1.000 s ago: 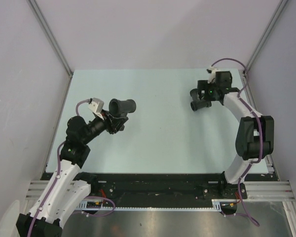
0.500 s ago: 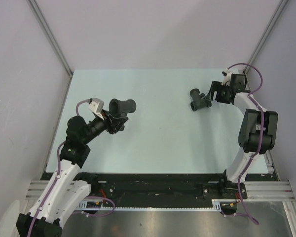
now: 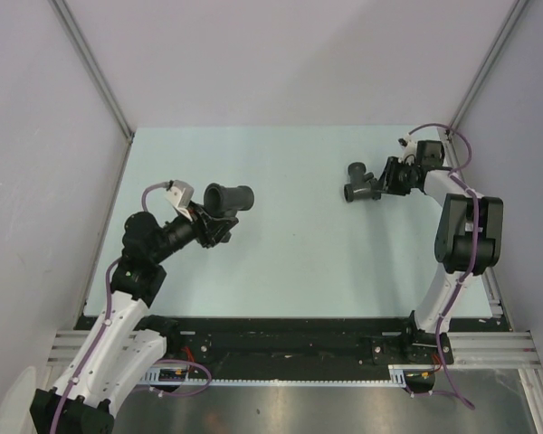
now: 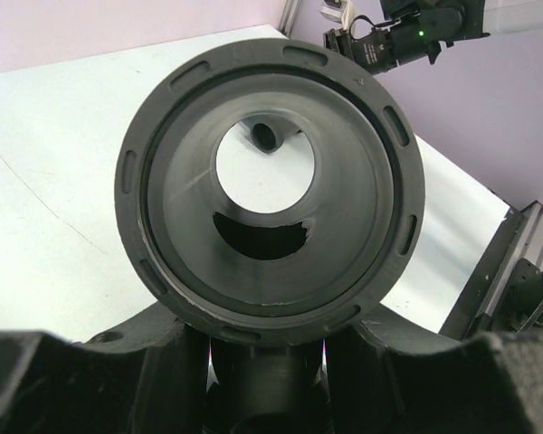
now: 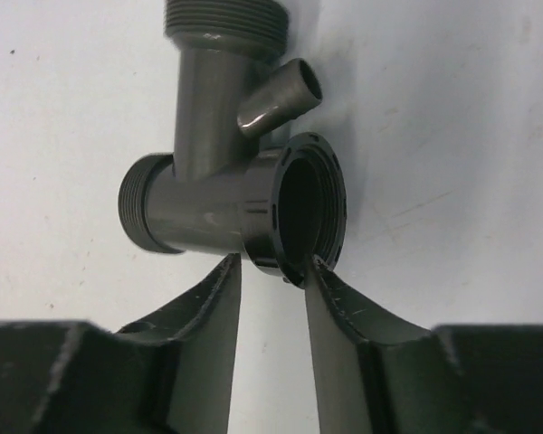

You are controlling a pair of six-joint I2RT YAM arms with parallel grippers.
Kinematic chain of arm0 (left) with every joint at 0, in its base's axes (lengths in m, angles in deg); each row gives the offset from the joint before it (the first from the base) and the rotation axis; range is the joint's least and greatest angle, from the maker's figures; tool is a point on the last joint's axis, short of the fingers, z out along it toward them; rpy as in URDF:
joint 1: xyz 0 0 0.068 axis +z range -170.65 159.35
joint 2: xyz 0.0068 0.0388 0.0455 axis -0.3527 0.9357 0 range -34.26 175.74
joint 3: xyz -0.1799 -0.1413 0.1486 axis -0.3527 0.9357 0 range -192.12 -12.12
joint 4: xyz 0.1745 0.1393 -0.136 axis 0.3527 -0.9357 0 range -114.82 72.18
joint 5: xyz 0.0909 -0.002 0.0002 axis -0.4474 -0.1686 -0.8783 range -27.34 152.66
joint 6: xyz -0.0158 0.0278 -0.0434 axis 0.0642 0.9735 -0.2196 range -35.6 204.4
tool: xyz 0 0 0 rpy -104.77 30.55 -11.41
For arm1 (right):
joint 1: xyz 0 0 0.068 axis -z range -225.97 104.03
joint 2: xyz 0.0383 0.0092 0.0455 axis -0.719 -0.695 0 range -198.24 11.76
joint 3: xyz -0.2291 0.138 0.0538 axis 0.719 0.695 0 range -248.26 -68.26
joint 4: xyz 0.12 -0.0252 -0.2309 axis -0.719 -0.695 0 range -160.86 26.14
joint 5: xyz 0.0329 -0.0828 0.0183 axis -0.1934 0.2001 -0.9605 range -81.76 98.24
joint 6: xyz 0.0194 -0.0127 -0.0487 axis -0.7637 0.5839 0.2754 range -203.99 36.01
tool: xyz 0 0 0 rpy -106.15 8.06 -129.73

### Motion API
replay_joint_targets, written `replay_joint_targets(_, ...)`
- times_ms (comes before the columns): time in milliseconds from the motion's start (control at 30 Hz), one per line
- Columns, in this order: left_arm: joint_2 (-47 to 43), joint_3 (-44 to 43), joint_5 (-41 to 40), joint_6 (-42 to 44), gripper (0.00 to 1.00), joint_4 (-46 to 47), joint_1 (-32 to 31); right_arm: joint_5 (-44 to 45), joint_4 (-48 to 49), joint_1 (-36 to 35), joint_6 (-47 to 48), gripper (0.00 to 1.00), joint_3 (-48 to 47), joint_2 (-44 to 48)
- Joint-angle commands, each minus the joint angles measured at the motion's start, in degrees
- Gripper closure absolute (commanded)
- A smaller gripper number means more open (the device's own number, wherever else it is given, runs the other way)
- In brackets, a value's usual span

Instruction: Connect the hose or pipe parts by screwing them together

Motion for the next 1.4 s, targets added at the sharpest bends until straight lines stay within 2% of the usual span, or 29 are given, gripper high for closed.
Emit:
replay_joint_targets(0, 0.30, -0.10, 1.75, -0.22, 1.00, 3.56, 0.44, -2.00, -1.43, -3.37, -2.17, 0.67, 1.51, 4.85)
replay_joint_targets(133, 0.31, -0.01, 1.92, -0.31, 1.00, 3.74, 0.44, -0.78, -2.05, -6.54, -2.80, 0.78, 4.06, 7.49)
replay_joint_targets(167, 0.22, -0.01, 1.92, -0.40, 1.00, 3.74, 0.44, 0.10, -2.40, -9.07, -2.71, 0.82, 4.42, 8.02)
replay_joint_targets(200, 0.13, -0.01, 1.92, -0.48, 1.00, 3.74, 0.44, 0.89, -3.18, -9.79, -2.71, 0.91, 4.77, 9.07)
replay_joint_targets(300, 0.13, 0.07, 1.92, -0.49, 1.00, 3.83, 0.44, 4.41, -2.32, -12.33, -6.91, 0.99, 7.31, 11.35)
replay_joint_targets(433, 0.30, 0.07, 1.83, -0.49, 0.99, 3.83, 0.44, 6.35, 1.28, -17.08, -14.99, 1.00, 11.97, 16.62)
replay_joint_targets(500, 0.30, -0.01, 1.75, -0.57, 1.00, 3.83, 0.44, 5.47, 7.33, -20.06, -22.11, 0.98, 16.19, 18.21)
replay_joint_targets(600, 0.13, 0.07, 1.48, -0.49, 1.00, 3.83, 0.44, 5.03, 18.83, -23.41, -29.59, 0.93, 20.76, 20.32)
replay_joint_targets(667, 0.13, 0.16, 1.22, -0.40, 1.00, 3.83, 0.44, 5.38, 23.15, -26.05, -29.26, 0.83, 20.95, 21.02)
replay_joint_targets(767, 0.13, 0.34, 1.04, -0.49, 1.00, 3.83, 0.44, 11.69, 21.87, -25.18, -22.95, 0.70, 19.89, 22.69)
replay_joint_targets(833, 0.04, 0.34, 1.13, -0.40, 1.00, 3.83, 0.44, 16.95, 21.33, -22.82, -15.39, 0.66, 18.05, 22.61)
replay_joint_targets(933, 0.21, 0.25, 1.31, -0.22, 1.00, 3.83, 0.44, 15.49, 22.39, -19.48, -9.49, 0.55, 15.59, 19.63)
replay_joint_targets(1000, 0.04, 0.25, 1.13, -0.31, 1.00, 3.83, 0.44, 15.23, 20.72, -18.59, -5.20, 0.42, 12.79, 16.56)
replay_joint_targets(1033, 0.04, 0.25, 1.04, -0.14, 0.99, 3.83, 0.44, 15.05, 20.02, -18.24, -3.69, 0.31, 11.81, 15.50)
replay_joint_targets(1133, -0.05, 0.25, 0.96, -0.13, 1.00, 3.83, 0.44, 14.26, 15.72, -17.71, 1.83, 0.19, 7.43, 11.02)
replay_joint_targets(1233, 0.04, 0.25, 0.96, -0.05, 1.00, 3.83, 0.44, 12.16, 9.66, -17.27, 3.53, 0.16, 2.77, 6.63)
replay_joint_targets(1367, 0.13, 0.25, 1.22, -0.05, 1.00, 3.83, 0.44, 8.64, 7.18, -15.69, 3.53, 0.15, 0.38, 3.63)
